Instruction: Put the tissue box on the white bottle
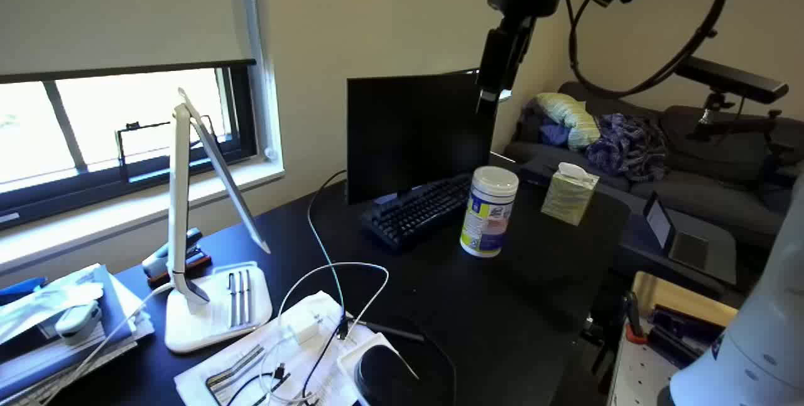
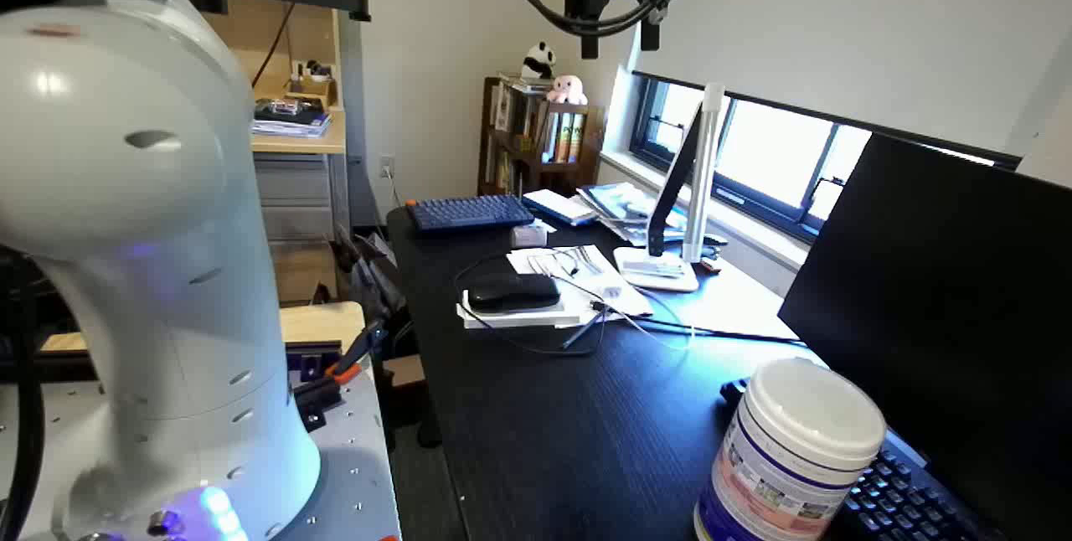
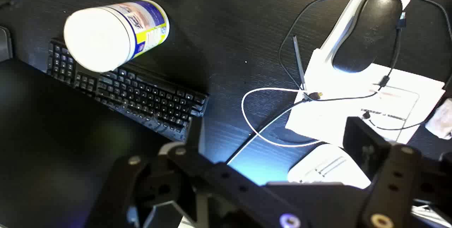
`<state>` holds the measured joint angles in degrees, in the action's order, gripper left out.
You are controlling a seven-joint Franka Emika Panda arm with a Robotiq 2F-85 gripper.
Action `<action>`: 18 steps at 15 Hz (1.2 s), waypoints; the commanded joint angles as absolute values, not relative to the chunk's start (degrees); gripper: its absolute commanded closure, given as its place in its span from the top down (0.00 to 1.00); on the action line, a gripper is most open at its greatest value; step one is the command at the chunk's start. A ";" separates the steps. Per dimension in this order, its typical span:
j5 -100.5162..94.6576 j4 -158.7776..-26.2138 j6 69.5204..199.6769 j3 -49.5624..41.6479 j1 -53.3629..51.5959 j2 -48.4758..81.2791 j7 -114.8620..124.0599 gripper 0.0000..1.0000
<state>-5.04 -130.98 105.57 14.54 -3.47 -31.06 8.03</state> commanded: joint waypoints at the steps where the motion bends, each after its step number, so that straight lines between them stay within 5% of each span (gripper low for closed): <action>1: -5.74 -130.85 105.40 13.41 -4.94 -30.81 8.67 1.00; 7: -5.74 -130.85 105.40 13.40 -4.94 -30.81 8.67 1.00; 18: -2.06 -120.68 106.20 -4.62 5.03 -28.20 9.27 1.00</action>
<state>-3.58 -122.38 105.85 -1.29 1.55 -30.46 8.05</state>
